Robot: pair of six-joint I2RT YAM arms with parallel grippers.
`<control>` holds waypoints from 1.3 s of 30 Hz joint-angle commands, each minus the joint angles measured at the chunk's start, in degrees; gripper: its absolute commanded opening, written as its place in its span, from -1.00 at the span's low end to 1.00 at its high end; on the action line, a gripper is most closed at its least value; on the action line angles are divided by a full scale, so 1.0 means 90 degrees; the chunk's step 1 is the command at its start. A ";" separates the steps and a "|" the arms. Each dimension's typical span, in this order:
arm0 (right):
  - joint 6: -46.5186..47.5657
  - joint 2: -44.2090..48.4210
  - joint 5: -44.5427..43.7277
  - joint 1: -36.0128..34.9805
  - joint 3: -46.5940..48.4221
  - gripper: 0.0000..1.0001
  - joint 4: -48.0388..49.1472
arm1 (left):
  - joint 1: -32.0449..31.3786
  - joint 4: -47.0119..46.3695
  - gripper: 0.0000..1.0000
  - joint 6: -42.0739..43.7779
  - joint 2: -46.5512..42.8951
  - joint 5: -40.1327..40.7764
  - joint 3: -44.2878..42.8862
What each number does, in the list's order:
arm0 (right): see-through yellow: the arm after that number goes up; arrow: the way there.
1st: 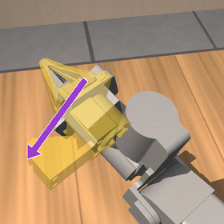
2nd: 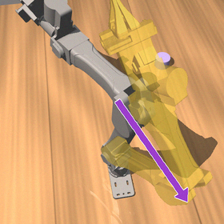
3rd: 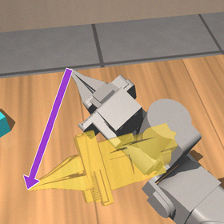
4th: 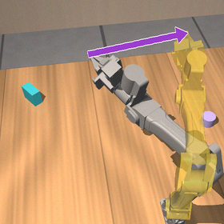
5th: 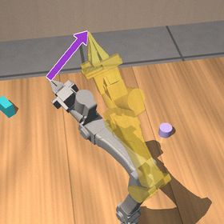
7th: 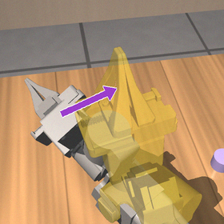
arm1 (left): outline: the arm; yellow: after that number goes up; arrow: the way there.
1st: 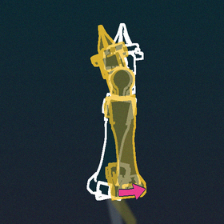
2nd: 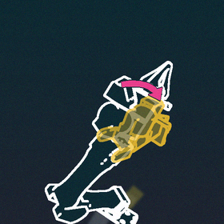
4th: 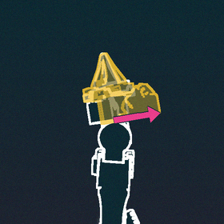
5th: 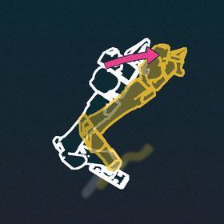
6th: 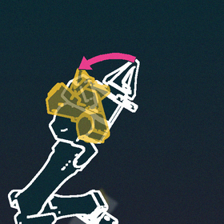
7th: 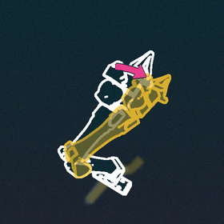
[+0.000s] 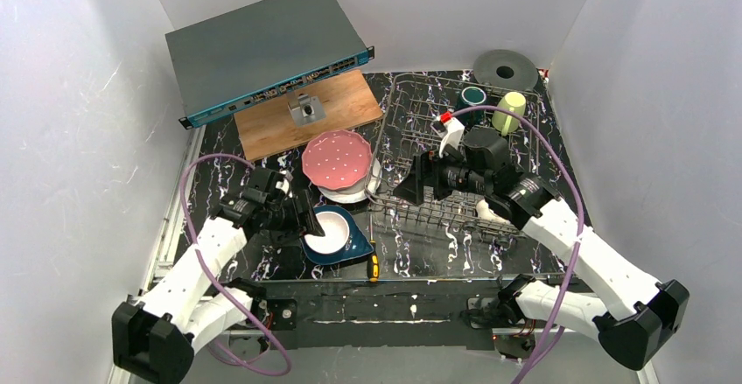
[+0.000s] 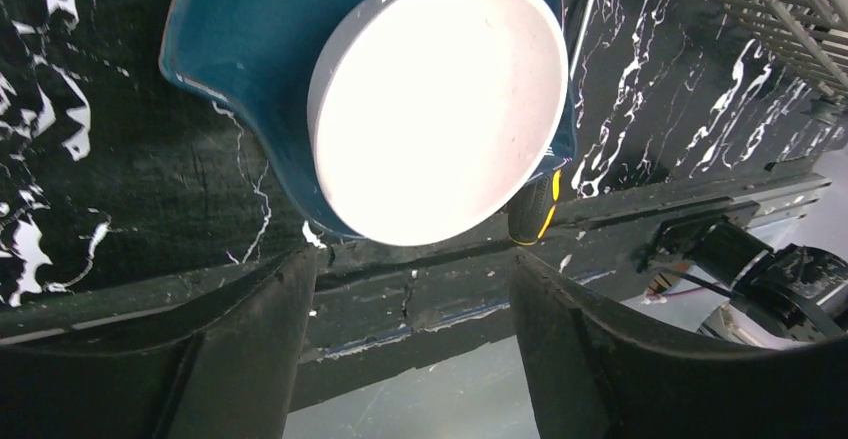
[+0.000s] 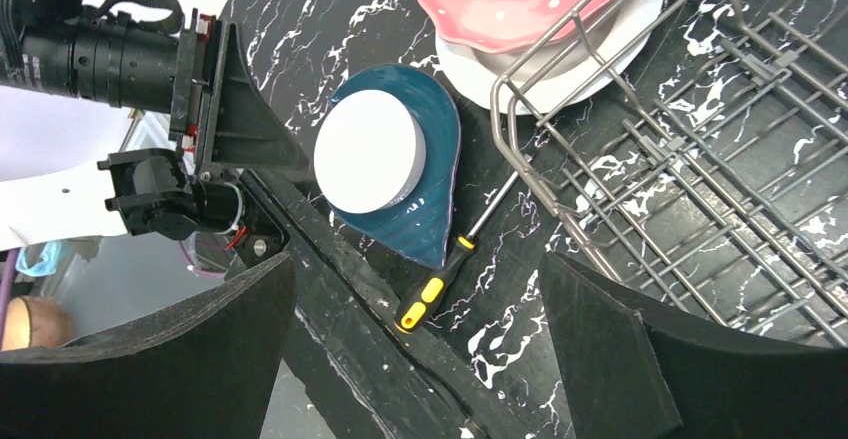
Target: Load the mixed dishes into the dish rack
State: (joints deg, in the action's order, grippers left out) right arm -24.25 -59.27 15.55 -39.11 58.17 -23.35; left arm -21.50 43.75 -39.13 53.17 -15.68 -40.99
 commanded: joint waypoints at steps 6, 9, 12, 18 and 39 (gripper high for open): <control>0.0242 0.0341 -0.0289 0.0001 -0.0082 0.96 -0.0011 | -0.0042 -0.0251 0.11 0.0815 0.1070 0.0422 -0.0552; 0.0234 0.0308 -0.0301 0.0011 -0.0088 0.96 -0.0030 | -0.0058 -0.0290 0.10 0.0923 0.1270 0.0585 -0.0617; 0.0234 0.0287 -0.0312 0.0012 -0.0103 0.96 -0.0066 | -0.0077 -0.0304 0.10 0.0969 0.1469 0.0683 -0.0614; 0.0262 0.0236 -0.0391 0.0015 -0.0085 0.96 -0.0158 | -0.0104 -0.0528 -0.14 0.1035 0.1766 0.0593 -0.0409; 0.0024 -0.0084 -0.0593 0.0015 -0.0024 0.96 -0.0450 | -0.0298 -0.0671 -0.76 0.1197 0.1961 0.1136 -0.0240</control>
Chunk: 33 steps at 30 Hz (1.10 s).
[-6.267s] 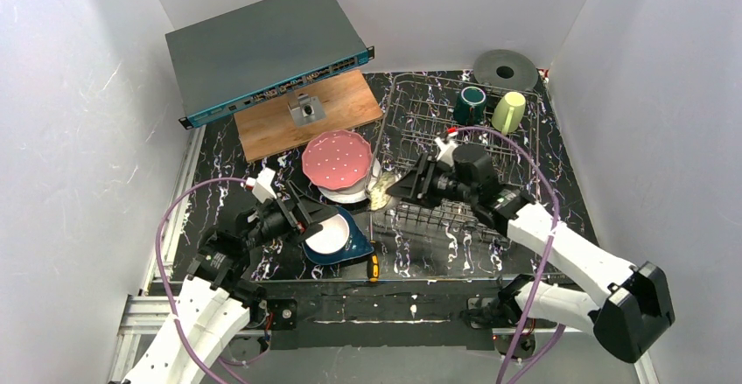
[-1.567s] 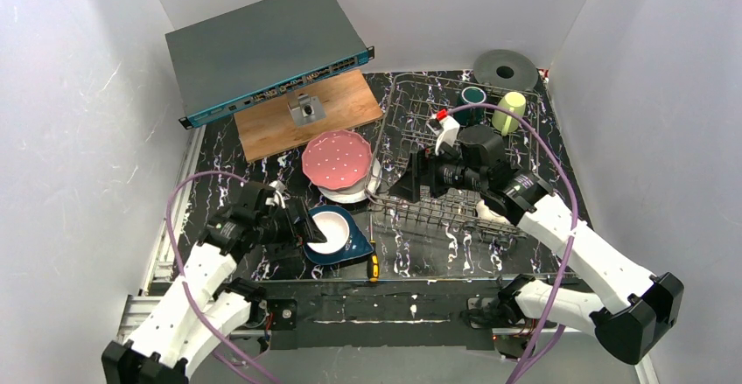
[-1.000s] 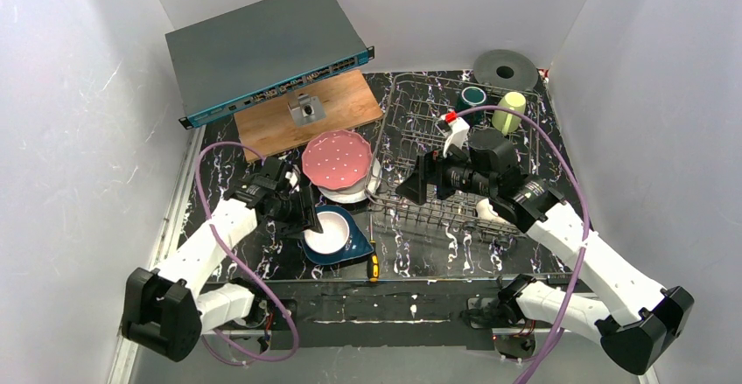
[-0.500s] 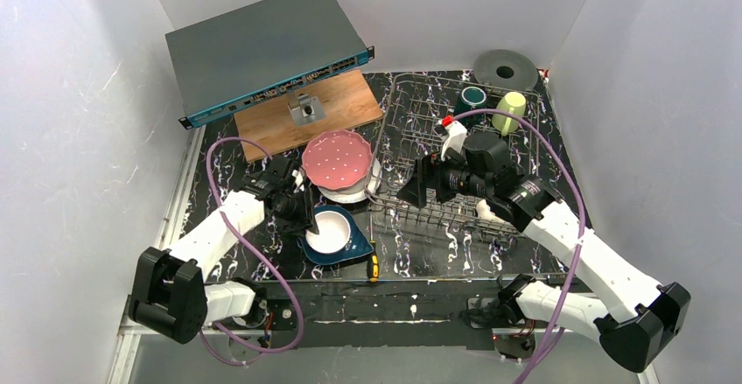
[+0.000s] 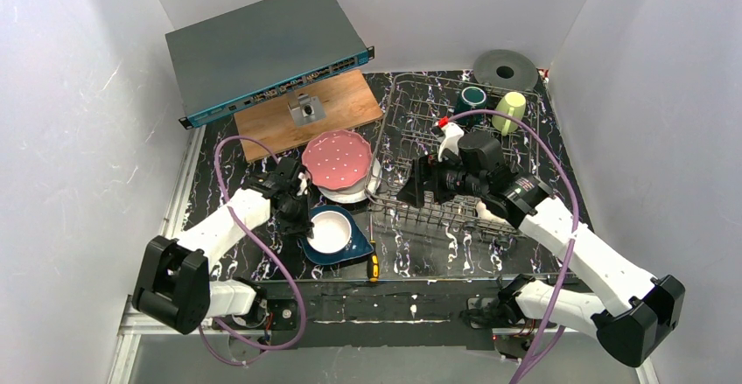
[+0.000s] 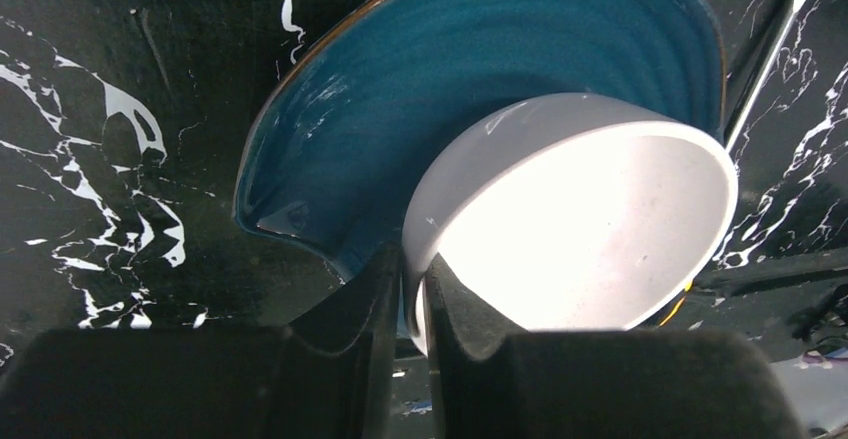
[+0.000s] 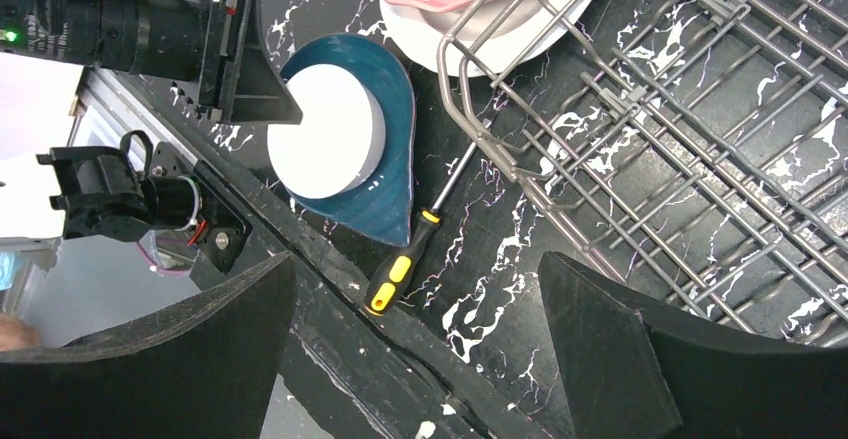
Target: Load the mixed dishes into the dish rack
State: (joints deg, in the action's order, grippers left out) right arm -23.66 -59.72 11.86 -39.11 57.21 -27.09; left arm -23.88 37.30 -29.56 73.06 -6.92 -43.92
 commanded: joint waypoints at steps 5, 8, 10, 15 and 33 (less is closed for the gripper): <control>-0.0066 -0.0061 -0.0109 0.0028 0.0232 0.97 -0.0149 | -0.0032 0.0155 -1.00 0.0165 -0.0849 0.0311 0.0107; -0.0250 -0.0063 -0.0255 0.0020 0.0285 0.97 -0.0127 | -0.0033 0.0331 -1.00 0.0069 -0.1283 0.0399 -0.0023; -0.0562 -0.0071 -0.0645 0.0029 0.0298 0.97 -0.0195 | -0.0032 0.0446 -1.00 -0.0002 -0.1685 0.0424 -0.0097; -0.0739 -0.0219 -0.0405 0.0040 0.0290 0.97 -0.0059 | -0.0023 0.0702 -1.00 -0.0286 -0.3032 0.0361 -0.0189; -0.1659 -0.0834 0.2310 -0.0009 0.0522 0.96 0.1012 | -0.0003 0.0411 -1.00 -0.2057 -0.5482 -0.0381 -0.0077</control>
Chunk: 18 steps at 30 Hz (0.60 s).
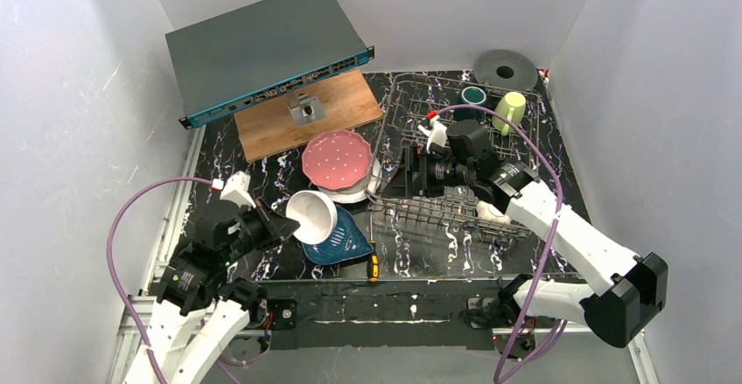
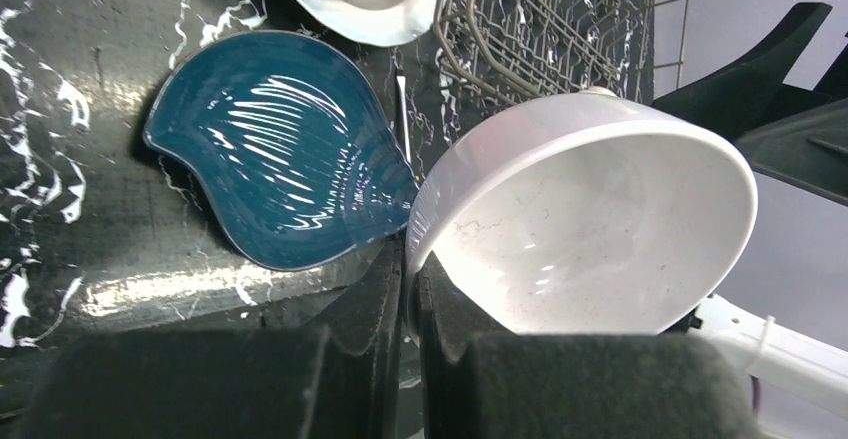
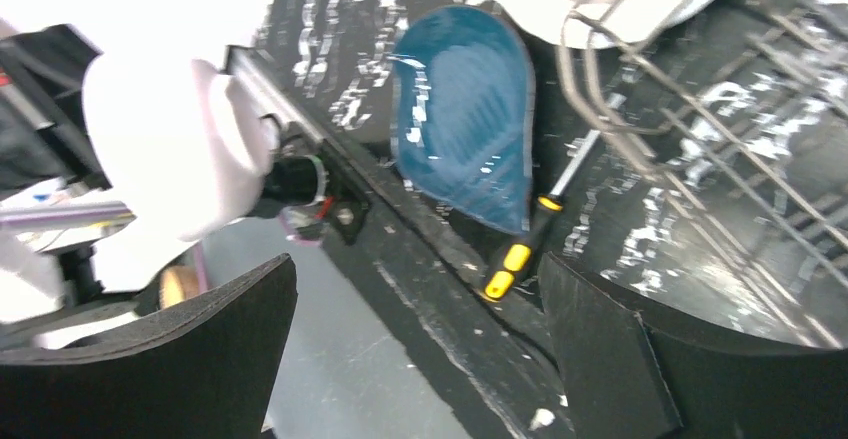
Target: Load the mixed dishes into the dish rack
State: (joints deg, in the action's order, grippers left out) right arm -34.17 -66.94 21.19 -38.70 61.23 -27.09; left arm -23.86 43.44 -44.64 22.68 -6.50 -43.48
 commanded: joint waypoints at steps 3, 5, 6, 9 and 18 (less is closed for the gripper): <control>-0.0916 -0.0118 0.1908 -0.0308 -0.0085 0.96 0.1866 | -0.0005 -0.0431 -1.00 -0.0572 0.0217 -0.0548 -0.0038; -0.1119 -0.0166 0.1999 -0.0532 -0.0150 0.96 0.2310 | -0.0005 -0.0514 -1.00 -0.0674 0.0303 -0.0688 0.0008; -0.1181 -0.0209 0.2006 -0.0654 -0.0118 0.96 0.2437 | -0.0004 -0.0564 -1.00 -0.0742 0.0352 -0.0775 0.0050; -0.1222 -0.0385 0.1942 -0.1044 0.0040 0.96 0.2602 | -0.0005 -0.0701 -1.00 -0.0959 0.0463 -0.1017 0.0149; -0.1410 -0.0795 0.1389 -0.1548 0.0246 0.96 0.2655 | 0.0001 -0.0707 -1.00 -0.0938 0.0687 -0.1202 0.0159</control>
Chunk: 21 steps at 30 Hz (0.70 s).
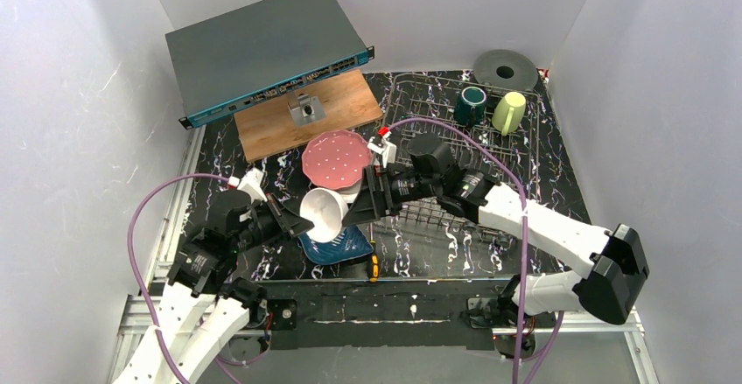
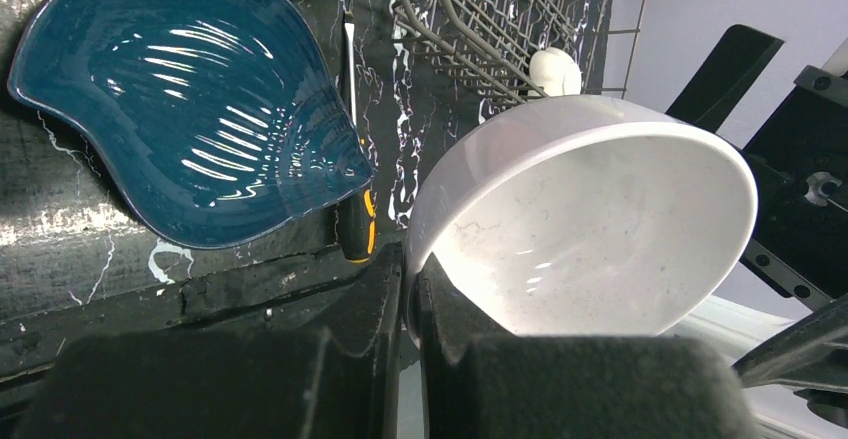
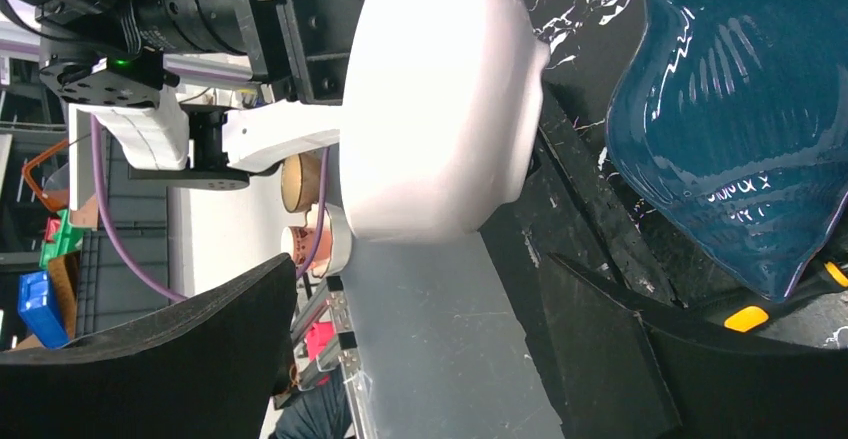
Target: Load the mixed dishes into the dish rack
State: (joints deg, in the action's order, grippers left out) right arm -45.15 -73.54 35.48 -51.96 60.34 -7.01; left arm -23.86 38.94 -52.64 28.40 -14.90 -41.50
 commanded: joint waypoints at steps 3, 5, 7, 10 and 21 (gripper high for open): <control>-0.0332 -0.0173 -0.0218 -0.0112 0.0411 0.96 0.0591 | 0.0000 -0.0259 -1.00 -0.0123 0.0020 -0.0297 0.0007; -0.0417 -0.0270 -0.0227 -0.0150 0.0448 0.96 0.0679 | 0.0004 -0.0301 -1.00 -0.0181 -0.0020 -0.0317 0.0075; -0.0472 -0.0353 -0.0210 -0.0180 0.0480 0.96 0.0719 | 0.0004 -0.0281 -1.00 -0.0210 -0.0021 -0.0318 0.0102; -0.0573 -0.0470 -0.0218 -0.0205 0.0512 0.96 0.0719 | 0.0003 -0.0214 -1.00 -0.0164 0.0003 -0.0301 0.0055; -0.0765 -0.0706 -0.0062 -0.0375 0.0534 0.86 0.1137 | 0.0003 0.0046 -1.00 -0.0042 -0.0061 -0.0182 -0.0008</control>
State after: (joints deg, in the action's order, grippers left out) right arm -50.89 -79.44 33.63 -54.46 62.78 -1.48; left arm -23.86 38.72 -53.67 28.56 -16.12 -40.69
